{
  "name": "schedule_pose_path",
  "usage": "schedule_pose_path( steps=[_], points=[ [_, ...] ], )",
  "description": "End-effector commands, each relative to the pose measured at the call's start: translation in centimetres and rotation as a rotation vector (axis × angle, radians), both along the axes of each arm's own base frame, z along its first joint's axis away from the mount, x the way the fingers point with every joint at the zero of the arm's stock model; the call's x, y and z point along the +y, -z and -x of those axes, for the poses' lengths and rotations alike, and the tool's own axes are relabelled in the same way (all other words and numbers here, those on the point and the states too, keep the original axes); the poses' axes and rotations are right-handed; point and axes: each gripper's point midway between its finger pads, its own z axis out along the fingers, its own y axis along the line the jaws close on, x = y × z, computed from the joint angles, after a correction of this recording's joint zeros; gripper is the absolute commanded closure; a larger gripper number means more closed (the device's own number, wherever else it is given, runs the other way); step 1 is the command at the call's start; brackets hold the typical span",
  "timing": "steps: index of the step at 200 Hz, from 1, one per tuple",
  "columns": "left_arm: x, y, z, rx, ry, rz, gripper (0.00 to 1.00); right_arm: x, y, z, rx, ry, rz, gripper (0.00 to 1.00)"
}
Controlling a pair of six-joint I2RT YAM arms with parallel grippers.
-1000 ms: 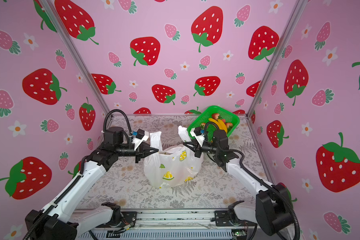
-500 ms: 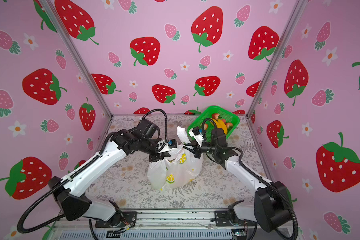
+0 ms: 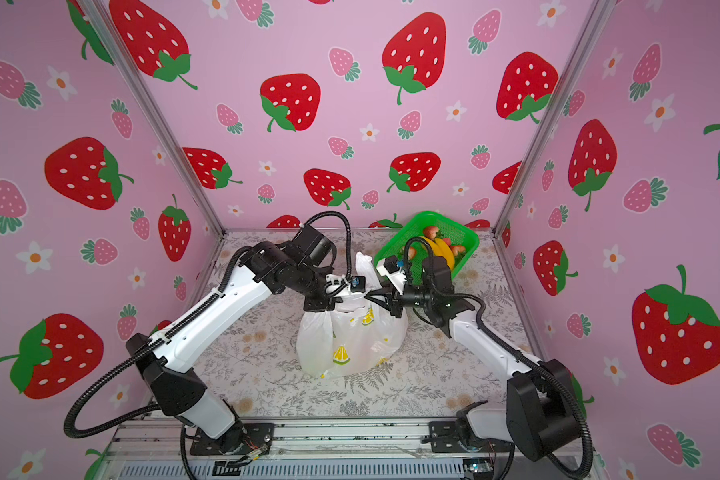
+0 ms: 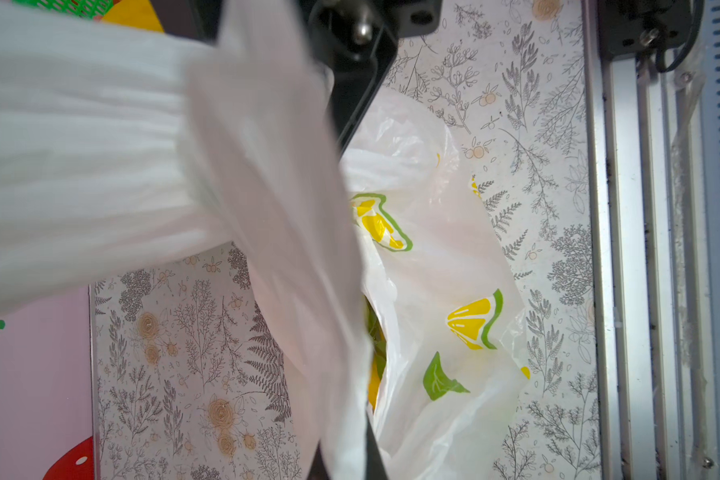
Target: Place the fake fruits into the plastic bag and tie a complex knot
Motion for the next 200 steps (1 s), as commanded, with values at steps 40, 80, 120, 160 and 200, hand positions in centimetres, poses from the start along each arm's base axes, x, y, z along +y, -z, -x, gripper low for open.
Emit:
schedule_pose_path(
  steps=[40,80,120,160,200],
  points=[
    [-0.3,-0.6,0.0,-0.004,0.039,-0.016,1.0,-0.2,-0.1,1.0,-0.066,-0.055,-0.036,0.71],
    [-0.4,-0.3,-0.2,0.003,0.032,-0.024,1.0,-0.4,-0.5,1.5,-0.103,-0.06,-0.053,0.6],
    [-0.6,0.0,-0.2,0.009,0.035,-0.024,1.0,-0.3,-1.9,1.5,-0.144,-0.056,-0.097,0.52],
    [-0.8,0.1,-0.2,0.02,0.04,-0.02,1.0,-0.1,-3.1,1.6,-0.181,-0.064,-0.136,0.49],
    [-0.8,0.2,-0.2,0.018,0.04,-0.023,1.0,0.3,-3.4,1.8,-0.197,-0.088,-0.146,0.49]
  ],
)
